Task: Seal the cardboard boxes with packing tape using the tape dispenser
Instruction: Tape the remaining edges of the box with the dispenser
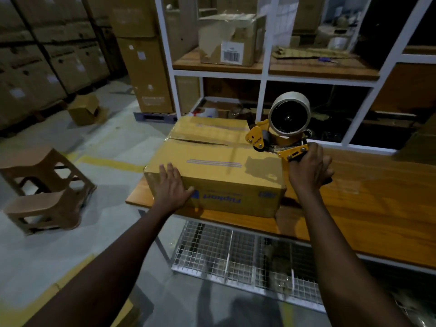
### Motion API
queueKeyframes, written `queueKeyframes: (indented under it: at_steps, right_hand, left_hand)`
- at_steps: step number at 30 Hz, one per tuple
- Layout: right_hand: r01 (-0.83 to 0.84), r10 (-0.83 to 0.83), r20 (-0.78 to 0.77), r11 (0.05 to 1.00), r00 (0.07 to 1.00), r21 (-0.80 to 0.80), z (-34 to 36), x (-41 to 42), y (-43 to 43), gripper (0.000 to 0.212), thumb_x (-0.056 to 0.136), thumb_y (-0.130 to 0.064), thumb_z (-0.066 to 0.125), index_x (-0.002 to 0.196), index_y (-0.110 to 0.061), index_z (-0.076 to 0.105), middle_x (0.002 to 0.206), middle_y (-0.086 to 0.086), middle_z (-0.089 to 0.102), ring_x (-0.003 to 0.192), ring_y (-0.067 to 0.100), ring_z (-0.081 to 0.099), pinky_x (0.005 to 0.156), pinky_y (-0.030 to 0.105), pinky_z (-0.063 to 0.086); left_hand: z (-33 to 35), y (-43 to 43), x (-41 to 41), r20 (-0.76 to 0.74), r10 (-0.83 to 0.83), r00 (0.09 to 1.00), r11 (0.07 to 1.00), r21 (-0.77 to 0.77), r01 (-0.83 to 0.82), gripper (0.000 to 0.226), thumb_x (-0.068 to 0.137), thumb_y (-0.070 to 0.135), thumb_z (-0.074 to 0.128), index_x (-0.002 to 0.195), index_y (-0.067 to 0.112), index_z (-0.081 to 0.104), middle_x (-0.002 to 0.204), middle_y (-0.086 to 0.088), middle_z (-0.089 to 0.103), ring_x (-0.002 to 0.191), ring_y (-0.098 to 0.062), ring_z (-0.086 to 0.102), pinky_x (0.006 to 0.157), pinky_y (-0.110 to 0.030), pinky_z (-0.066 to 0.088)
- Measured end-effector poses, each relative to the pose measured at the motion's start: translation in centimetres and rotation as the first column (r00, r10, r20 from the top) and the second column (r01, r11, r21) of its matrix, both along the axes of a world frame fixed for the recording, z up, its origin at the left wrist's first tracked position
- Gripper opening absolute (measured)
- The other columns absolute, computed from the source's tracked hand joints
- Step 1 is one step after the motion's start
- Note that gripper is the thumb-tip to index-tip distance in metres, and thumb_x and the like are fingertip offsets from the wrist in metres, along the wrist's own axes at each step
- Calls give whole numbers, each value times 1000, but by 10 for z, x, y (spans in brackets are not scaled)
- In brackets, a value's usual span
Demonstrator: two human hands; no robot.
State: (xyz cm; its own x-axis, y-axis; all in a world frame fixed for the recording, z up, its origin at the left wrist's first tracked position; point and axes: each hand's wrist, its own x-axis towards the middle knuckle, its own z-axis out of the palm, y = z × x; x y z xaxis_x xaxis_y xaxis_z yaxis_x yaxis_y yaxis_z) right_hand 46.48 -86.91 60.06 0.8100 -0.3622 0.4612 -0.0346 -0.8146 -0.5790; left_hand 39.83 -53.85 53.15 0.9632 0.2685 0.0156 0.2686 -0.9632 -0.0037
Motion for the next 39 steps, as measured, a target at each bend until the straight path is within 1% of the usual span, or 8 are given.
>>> queueKeyframes:
  at_steps: [4, 9, 15, 19, 30, 33, 36, 39]
  right_hand:
    - [66, -66, -12, 998, 998, 6, -5, -3, -13, 24, 89, -23, 56, 110, -14, 50, 119, 10, 52, 113, 37, 41, 90, 50, 29]
    - [135, -134, -32, 991, 990, 4, -12, -6, -50, 25, 88, -20, 57, 112, -14, 49, 121, 10, 52, 115, 38, 42, 93, 52, 29]
    - [115, -113, -39, 993, 993, 30, -16, 5, -106, 27, 87, -20, 58, 112, -15, 49, 120, 10, 54, 115, 38, 43, 96, 55, 30]
    - [52, -52, -47, 999, 998, -14, -17, 15, -141, 27, 88, -23, 59, 112, -13, 50, 121, 11, 54, 114, 38, 43, 92, 52, 30]
    - [-160, 158, -71, 987, 985, -13, -14, 26, -145, 32, 87, -23, 60, 116, -14, 50, 122, 11, 53, 116, 38, 42, 90, 49, 30]
    - [-204, 203, -59, 979, 977, -22, -13, 12, -126, 32, 87, -20, 59, 116, -13, 51, 122, 11, 54, 114, 37, 42, 90, 47, 29]
    - [-240, 238, -45, 970, 970, -48, -10, -2, -103, 33, 85, -17, 60, 116, -13, 51, 120, 11, 54, 112, 37, 43, 90, 48, 31]
    - [-279, 277, -34, 958, 960, -66, -5, -16, -75, 36, 87, -20, 62, 120, -12, 51, 121, 13, 54, 113, 38, 44, 92, 49, 32]
  left_hand:
    - [-15, -60, 10, 20, -183, 983, 974, -136, 184, 93, 92, 73, 29, 157, 17, -9, 163, -9, -20, 147, -43, -18, 107, -78, 6]
    - [-17, -165, 18, 21, -287, 958, 935, -211, 285, 98, 85, 79, 36, 156, 29, -10, 161, -7, -27, 143, -46, -27, 101, -84, 5]
    - [-19, -258, 37, 44, -153, 987, 950, -269, 160, 107, 80, 80, 47, 157, 25, -3, 163, -11, -20, 142, -49, -24, 96, -85, 9]
    - [-25, -288, 48, 73, -65, 995, 980, -183, 77, 84, 94, 59, 46, 157, 25, 1, 165, -8, -9, 146, -46, -14, 98, -83, 17]
    - [-28, -272, 23, 138, -184, 973, 973, -112, 200, 68, 95, 47, 50, 154, 31, 22, 163, 5, 14, 150, -34, 4, 96, -79, 31]
    - [-38, -235, -1, 251, -387, 887, 897, -121, 426, 67, 87, 44, 59, 149, 28, 38, 156, -5, 32, 144, -38, 23, 90, -70, 43]
    - [-42, -189, -27, 384, -522, 761, 778, -152, 610, 59, 91, 45, 53, 144, 18, 51, 141, -25, 42, 134, -42, 35, 111, -55, 33]
    - [-32, -146, -49, 453, -538, 711, 752, -123, 648, 55, 91, 38, 51, 141, 17, 54, 134, -27, 43, 131, -37, 33, 110, -45, 31]
